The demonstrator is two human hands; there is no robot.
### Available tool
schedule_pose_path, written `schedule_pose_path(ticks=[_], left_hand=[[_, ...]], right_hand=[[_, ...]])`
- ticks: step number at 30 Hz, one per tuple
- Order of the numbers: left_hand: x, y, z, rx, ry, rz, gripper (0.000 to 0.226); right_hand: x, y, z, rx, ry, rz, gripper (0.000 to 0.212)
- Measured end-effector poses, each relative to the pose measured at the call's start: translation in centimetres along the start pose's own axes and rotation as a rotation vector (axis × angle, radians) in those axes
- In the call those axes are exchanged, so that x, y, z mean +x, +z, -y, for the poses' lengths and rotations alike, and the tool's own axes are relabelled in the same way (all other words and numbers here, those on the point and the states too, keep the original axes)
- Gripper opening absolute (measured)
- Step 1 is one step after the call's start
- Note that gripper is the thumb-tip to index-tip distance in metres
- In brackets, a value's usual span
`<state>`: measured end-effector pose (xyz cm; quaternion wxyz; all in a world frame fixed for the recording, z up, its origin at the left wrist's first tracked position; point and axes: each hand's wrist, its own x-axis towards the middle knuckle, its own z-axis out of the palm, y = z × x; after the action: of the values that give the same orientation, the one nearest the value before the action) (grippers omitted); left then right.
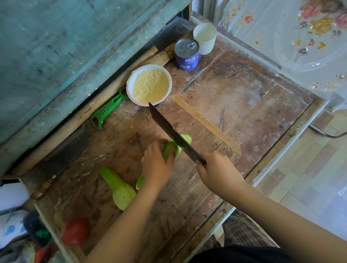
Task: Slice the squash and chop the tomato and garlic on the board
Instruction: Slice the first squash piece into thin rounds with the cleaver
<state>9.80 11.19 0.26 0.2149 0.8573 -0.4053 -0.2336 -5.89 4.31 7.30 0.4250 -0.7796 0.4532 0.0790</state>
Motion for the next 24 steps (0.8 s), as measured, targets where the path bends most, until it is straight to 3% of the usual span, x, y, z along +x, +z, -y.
schedule_pose_path(ticks=[7,11,24], left_hand=[[0.5,-0.2,0.0,-0.099,-0.157,0.008,0.043],[0.6,-0.2,-0.2,-0.124,-0.177,0.001,0.043],[0.7,0.0,-0.1,-0.101,-0.196,-0.009,0.04]], right_hand=[[-0.1,-0.2,0.3,-0.022,-0.01,0.012,0.035],[-0.1,0.3,0.3,-0.055,-0.017,-0.009,0.016],[1.2,0.5,0.6,-0.081,0.011,0.025,0.019]])
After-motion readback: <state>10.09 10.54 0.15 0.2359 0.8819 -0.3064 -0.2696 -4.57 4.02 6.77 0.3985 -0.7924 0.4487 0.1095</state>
